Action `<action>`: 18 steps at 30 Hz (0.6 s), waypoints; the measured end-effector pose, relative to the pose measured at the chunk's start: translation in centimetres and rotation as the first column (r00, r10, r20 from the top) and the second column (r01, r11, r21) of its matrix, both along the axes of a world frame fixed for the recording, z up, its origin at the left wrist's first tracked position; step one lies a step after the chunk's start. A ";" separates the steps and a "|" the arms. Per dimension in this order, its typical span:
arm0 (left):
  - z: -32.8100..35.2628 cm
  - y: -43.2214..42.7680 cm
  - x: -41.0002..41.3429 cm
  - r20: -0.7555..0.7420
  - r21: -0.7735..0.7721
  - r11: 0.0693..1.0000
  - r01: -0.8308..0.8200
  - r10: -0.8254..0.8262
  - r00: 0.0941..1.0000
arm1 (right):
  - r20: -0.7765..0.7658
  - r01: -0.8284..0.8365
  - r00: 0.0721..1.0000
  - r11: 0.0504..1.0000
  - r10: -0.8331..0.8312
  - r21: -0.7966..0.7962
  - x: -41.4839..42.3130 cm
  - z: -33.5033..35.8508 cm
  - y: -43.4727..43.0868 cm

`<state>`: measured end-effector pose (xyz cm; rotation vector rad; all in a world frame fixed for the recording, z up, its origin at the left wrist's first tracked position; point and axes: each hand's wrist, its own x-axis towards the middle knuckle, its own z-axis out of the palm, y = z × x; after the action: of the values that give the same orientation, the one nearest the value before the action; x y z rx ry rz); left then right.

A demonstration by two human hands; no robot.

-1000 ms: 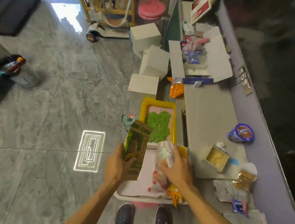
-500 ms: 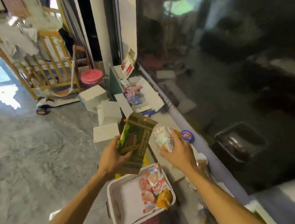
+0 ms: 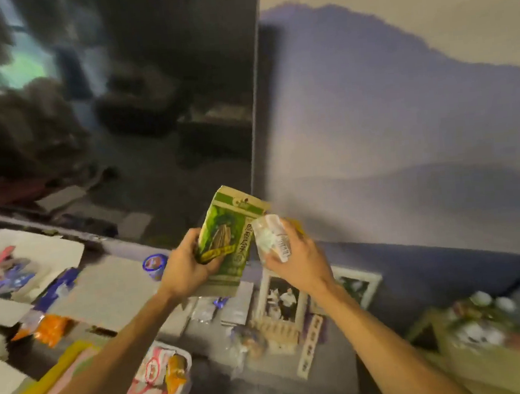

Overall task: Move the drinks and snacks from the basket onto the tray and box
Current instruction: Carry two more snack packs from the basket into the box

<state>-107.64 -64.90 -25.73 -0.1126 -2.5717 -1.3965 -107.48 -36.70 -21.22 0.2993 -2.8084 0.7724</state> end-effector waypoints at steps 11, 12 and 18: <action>1.5 35.7 3.1 -0.034 0.093 0.906 0.413 -0.411 0.911 | 0.021 0.522 0.853 0.852 -0.522 -0.031 16.1 0.7 33.7; 1.4 38.9 4.0 -0.029 0.112 0.888 0.447 -0.446 0.894 | 0.036 0.567 0.824 0.824 -0.566 -0.019 17.9 0.5 36.5; 0.6 56.3 9.2 -0.002 0.168 0.773 0.612 -0.621 0.784 | 0.068 0.734 0.679 0.679 -0.731 -0.028 27.9 0.0 51.1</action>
<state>-98.44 -8.56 -25.10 -0.9934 -2.5568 -1.8220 -79.58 14.42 -21.26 -0.8414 -2.5701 0.6367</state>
